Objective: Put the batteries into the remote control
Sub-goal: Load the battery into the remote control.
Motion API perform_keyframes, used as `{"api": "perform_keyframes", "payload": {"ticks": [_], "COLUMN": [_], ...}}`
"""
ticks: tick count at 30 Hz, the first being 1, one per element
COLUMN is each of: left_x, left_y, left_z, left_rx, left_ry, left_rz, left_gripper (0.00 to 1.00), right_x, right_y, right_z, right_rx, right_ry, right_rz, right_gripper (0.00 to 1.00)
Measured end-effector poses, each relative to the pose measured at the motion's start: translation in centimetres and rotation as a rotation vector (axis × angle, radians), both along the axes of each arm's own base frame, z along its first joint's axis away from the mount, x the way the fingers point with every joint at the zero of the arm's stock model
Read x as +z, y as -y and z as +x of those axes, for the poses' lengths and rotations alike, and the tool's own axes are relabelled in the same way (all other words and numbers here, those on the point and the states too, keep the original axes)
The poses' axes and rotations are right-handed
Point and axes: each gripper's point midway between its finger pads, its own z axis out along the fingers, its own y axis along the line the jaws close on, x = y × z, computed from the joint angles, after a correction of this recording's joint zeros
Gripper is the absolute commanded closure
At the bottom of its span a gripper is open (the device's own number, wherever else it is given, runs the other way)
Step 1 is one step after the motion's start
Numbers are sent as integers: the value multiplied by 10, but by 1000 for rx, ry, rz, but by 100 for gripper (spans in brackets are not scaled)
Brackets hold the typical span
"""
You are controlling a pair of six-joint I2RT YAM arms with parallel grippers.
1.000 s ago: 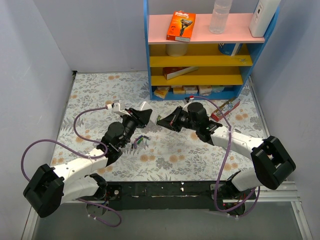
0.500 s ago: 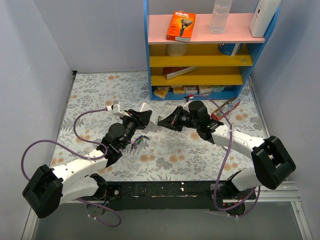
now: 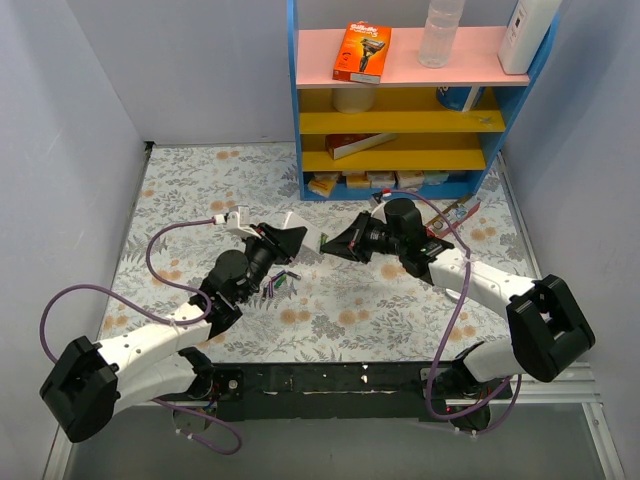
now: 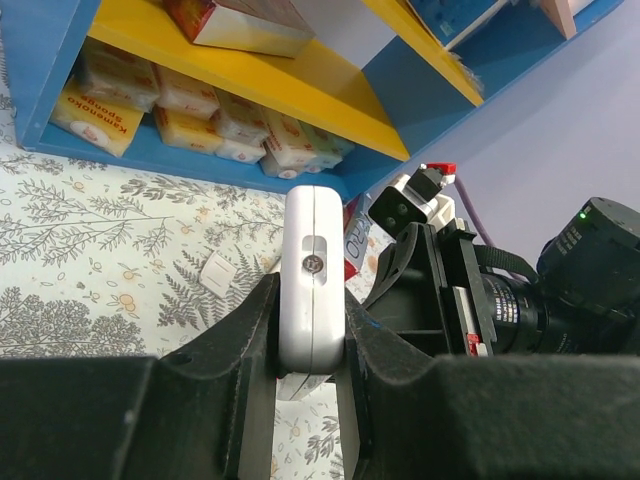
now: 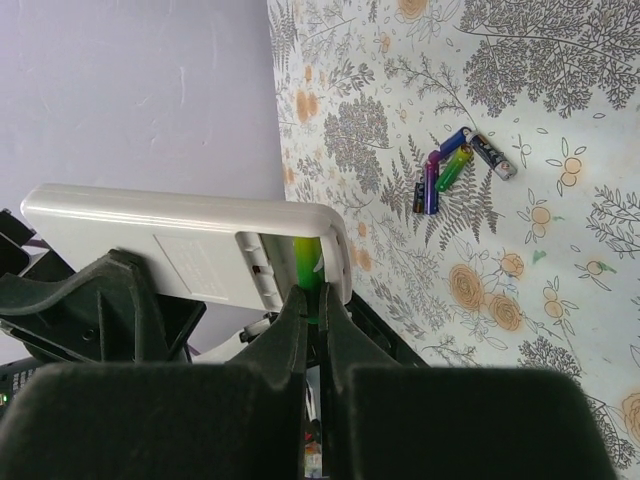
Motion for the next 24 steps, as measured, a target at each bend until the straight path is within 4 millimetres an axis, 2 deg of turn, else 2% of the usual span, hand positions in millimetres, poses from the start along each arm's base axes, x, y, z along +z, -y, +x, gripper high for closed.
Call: {"api": "perform_keyframes", "payload": {"ticks": [5, 12, 23, 24], "left_x": [-3, -17, -15, -16], "left_y": [4, 7, -1, -1], "left_z": [3, 10, 20, 21], "left_rx": [-3, 17, 99, 105], "left_ry": [-13, -55, -117, -119], "left_rz": [-21, -17, -108, -107], "left_gripper": [100, 100, 100, 100], "right_x": [-2, -16, -8, -9], "right_y": [3, 4, -1, -1], "right_z": [4, 9, 20, 21], "right_rx": [-19, -47, -139, -140], "right_ry": [-8, -2, 127, 126], "right_rz": [-6, -70, -55, -60], "right_gripper": [99, 99, 99, 96]}}
